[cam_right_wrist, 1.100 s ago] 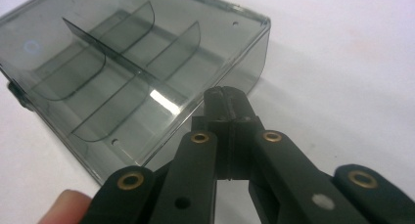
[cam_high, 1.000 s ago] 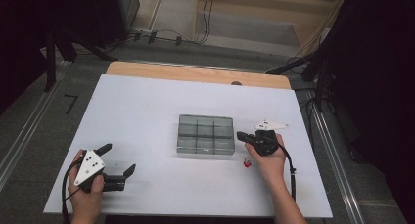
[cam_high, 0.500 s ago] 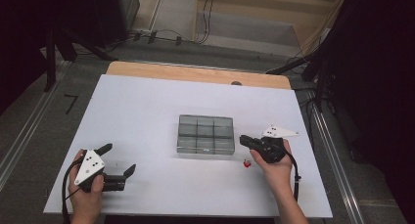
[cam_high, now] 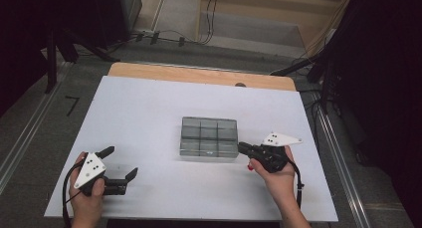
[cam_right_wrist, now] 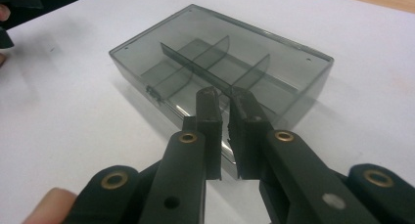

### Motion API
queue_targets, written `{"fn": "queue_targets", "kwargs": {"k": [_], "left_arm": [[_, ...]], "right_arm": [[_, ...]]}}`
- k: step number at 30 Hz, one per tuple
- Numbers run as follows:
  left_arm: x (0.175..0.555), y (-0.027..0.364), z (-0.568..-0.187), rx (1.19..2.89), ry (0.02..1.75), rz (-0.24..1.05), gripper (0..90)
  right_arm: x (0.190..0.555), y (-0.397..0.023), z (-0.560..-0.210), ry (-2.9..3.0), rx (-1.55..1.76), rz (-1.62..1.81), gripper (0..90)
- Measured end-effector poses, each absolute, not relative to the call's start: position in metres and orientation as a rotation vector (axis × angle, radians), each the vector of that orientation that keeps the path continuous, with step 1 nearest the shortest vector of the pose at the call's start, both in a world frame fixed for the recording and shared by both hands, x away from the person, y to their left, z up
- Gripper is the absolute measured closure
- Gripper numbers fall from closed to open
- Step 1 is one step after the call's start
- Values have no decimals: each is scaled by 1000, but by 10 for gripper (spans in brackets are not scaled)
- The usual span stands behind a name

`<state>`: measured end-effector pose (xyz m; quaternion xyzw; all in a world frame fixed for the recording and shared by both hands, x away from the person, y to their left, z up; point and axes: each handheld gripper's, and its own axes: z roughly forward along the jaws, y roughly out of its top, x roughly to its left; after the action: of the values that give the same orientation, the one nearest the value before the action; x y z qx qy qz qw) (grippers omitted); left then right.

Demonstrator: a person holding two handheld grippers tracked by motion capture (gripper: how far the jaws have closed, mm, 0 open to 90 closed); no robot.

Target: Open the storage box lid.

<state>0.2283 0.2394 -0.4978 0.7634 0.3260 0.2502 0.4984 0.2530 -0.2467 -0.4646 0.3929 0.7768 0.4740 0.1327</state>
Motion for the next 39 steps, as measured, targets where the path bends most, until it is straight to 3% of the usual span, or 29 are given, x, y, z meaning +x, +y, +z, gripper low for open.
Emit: {"fn": "queue_targets", "kwargs": {"k": [19,39], "left_arm": [[228,240,-498,1846,790,599,0],[229,239,-498,1852,787,605,0]], "right_arm": [[245,-219,-467,2338,1066,1395,824],[252,-172,-507,2421,1114,1284,876]]}}
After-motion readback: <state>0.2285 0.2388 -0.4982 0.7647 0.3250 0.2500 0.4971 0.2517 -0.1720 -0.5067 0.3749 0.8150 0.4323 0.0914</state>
